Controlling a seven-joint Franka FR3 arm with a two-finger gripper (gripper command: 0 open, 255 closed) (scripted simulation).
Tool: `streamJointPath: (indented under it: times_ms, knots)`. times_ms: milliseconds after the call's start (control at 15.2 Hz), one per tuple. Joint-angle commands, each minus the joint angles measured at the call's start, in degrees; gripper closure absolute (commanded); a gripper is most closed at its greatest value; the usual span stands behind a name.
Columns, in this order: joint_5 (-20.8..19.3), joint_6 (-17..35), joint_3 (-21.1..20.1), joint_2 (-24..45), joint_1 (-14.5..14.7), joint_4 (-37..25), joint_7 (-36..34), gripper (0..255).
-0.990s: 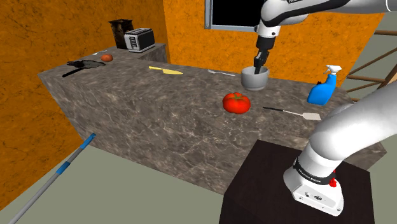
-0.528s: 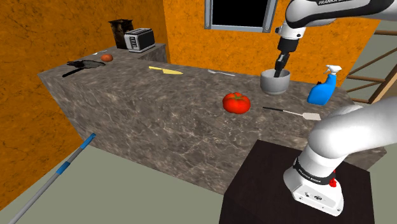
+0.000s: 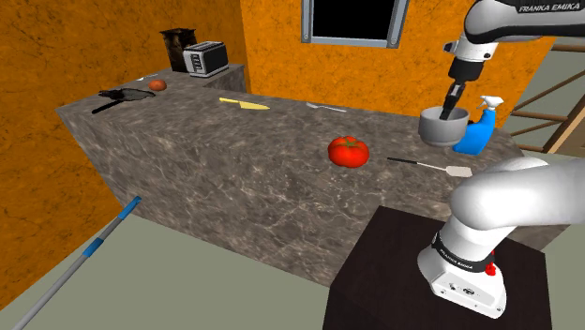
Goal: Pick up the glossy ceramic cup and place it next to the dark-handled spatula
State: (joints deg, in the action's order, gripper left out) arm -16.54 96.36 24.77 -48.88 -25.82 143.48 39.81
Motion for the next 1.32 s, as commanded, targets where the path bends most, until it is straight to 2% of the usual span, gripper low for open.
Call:
streamJointPath:
  times_ms: [0,726,1122,1254]
  knots:
    - [-1.8,-1.5,1.6,-2.0,-1.6,0.2,2.4,255]
    - [-12.5,-8.3,12.2,-9.4,-9.8,-2.0,17.0,255]
    - [-18.6,-10.6,19.3,-10.2,-12.3,-6.9,26.0,255]
    - [-19.3,-9.4,20.1,-10.5,-12.5,-5.4,25.8,255]
